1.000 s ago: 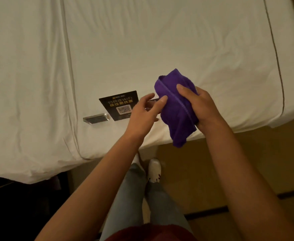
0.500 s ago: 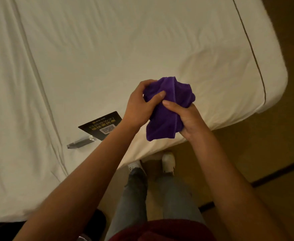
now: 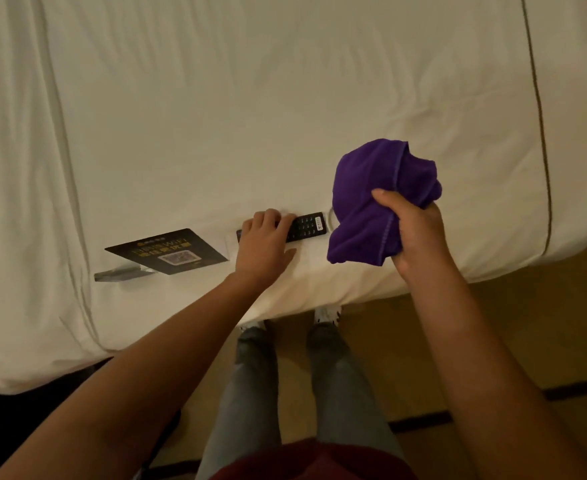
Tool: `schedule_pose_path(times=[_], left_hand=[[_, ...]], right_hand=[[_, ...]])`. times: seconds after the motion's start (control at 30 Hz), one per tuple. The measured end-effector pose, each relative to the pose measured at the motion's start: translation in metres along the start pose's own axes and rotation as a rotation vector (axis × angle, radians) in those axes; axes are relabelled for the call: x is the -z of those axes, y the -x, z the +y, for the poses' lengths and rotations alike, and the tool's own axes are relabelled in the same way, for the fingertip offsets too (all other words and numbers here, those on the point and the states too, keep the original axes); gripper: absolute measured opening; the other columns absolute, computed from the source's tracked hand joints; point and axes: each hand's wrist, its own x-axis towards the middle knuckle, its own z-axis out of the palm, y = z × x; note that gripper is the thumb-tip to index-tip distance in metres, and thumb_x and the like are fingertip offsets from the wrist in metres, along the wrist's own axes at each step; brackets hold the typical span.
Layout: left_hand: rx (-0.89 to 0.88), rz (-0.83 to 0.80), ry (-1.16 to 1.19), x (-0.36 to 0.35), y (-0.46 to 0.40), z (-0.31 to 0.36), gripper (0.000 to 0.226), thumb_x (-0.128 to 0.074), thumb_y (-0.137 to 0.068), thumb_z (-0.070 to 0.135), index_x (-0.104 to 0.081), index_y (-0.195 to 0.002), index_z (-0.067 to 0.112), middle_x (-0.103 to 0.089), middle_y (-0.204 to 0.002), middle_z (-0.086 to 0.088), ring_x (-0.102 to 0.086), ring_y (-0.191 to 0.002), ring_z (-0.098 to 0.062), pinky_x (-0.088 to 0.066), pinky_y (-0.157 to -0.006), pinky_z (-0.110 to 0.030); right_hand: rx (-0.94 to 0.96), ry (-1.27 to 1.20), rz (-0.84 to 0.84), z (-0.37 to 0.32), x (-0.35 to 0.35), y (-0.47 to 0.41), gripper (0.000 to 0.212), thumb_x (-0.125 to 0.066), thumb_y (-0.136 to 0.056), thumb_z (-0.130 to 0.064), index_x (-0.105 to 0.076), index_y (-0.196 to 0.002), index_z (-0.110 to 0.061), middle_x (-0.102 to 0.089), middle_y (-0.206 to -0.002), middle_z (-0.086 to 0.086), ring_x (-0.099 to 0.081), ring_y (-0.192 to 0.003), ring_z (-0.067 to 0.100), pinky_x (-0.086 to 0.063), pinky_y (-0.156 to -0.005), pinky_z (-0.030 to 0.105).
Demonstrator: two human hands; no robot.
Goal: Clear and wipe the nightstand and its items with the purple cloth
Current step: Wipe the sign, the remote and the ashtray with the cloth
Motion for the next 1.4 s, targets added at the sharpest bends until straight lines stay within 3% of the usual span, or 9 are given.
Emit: schedule_pose_path(times=[0.2,0.37,0.5,0.6,0.7,0.8,0.97,1.17,1.4], left_hand=[[0.102,-0.057,0.123,0.008,-0.026,0.008,0.052,-0.066,-0.094,0.036,-0.053,-0.141,0.018,-0.054,-0.127,-0.010,-0.049,-0.117,-0.030,-0.042,-0.101,-0.042],[0.354,-0.175,1.103,0.074,-0.004,0.016,0.038,-0.064,-0.094,0.049,-0.067,-0.129,0.032,-0.070,-0.107,0.006,-0.065,-0.099,-0.012,-0.048,-0.088,-0.027],[0.343,-0.180,1.677,0.130,0.012,0.047,0.049,-0.048,-0.101,0.053,-0.066,-0.132,0.020,-0.062,-0.107,-0.008,-0.056,-0.086,-0.018,-0.048,-0.080,-0.033],[0.358,-0.062,1.697,0.162,0.011,0.075,0.043,-0.046,-0.100,0.055,-0.076,-0.114,0.027,-0.066,-0.107,-0.006,-0.060,-0.088,-0.013,-0.046,-0.084,-0.034],[0.381,0.054,1.854,0.178,0.012,0.094,0.037,-0.047,-0.104,0.049,-0.074,-0.118,0.030,-0.071,-0.125,-0.004,-0.065,-0.120,-0.019,-0.048,-0.104,-0.041],[0.451,0.138,1.996,0.188,0.020,0.104,0.035,-0.051,-0.102,0.046,-0.077,-0.109,0.025,-0.075,-0.108,-0.004,-0.071,-0.104,-0.019,-0.058,-0.088,-0.033],[0.503,0.185,2.206,0.194,0.023,0.090,0.054,-0.037,-0.104,0.056,-0.063,-0.124,0.013,-0.064,-0.092,-0.007,-0.063,-0.085,-0.018,-0.053,-0.083,-0.030],[0.633,0.066,2.273,0.194,0.013,0.073,0.060,-0.038,-0.106,0.051,-0.044,-0.151,0.011,-0.062,-0.140,-0.016,-0.053,-0.137,-0.030,-0.035,-0.121,-0.042],[0.574,0.135,2.170,0.189,0.001,0.040,0.040,-0.052,-0.104,0.040,-0.057,-0.123,0.005,-0.063,-0.088,-0.007,-0.068,-0.092,-0.024,-0.047,-0.111,-0.045]], right_hand=[[0.050,0.062,-0.053,-0.021,0.002,-0.015,0.040,-0.085,-0.073,-0.010,-0.071,-0.109,-0.021,-0.080,-0.102,-0.004,-0.077,-0.094,0.017,-0.062,-0.072,0.031],[0.206,0.037,-0.006,-0.063,-0.014,-0.008,0.033,-0.080,-0.069,-0.011,-0.070,-0.096,-0.026,-0.079,-0.089,-0.013,-0.077,-0.084,0.012,-0.059,-0.068,0.026],[0.442,0.187,-0.039,-0.087,-0.049,0.018,0.024,-0.076,-0.072,-0.013,-0.070,-0.077,-0.036,-0.073,-0.075,-0.026,-0.072,-0.072,-0.002,-0.054,-0.063,0.015],[0.699,0.403,-0.043,-0.082,-0.079,0.044,0.017,-0.075,-0.075,-0.014,-0.066,-0.081,-0.028,-0.067,-0.069,-0.024,-0.063,-0.065,-0.007,-0.050,-0.060,0.016],[0.945,0.596,-0.114,-0.063,-0.099,0.067,0.039,-0.072,-0.088,-0.011,-0.066,-0.127,-0.009,-0.072,-0.120,-0.001,-0.068,-0.107,0.007,-0.057,-0.090,0.026],[1.005,0.680,-0.136,-0.045,-0.103,0.082,0.046,-0.067,-0.095,-0.013,-0.060,-0.140,-0.012,-0.060,-0.145,0.008,-0.060,-0.130,0.020,-0.053,-0.104,0.039],[0.917,0.761,-0.252,-0.012,-0.079,0.111,0.044,-0.068,-0.096,-0.016,-0.062,-0.139,-0.015,-0.058,-0.146,0.005,-0.057,-0.131,0.016,-0.052,-0.105,0.038],[0.882,0.733,-0.305,0.008,-0.058,0.134,0.045,-0.069,-0.094,-0.021,-0.061,-0.138,-0.014,-0.061,-0.142,0.005,-0.060,-0.128,0.016,-0.055,-0.101,0.037],[0.915,0.961,-0.600,-0.018,-0.041,0.111,0.041,-0.068,-0.088,-0.023,-0.069,-0.128,-0.015,-0.069,-0.128,0.003,-0.068,-0.113,0.017,-0.057,-0.093,0.033]])
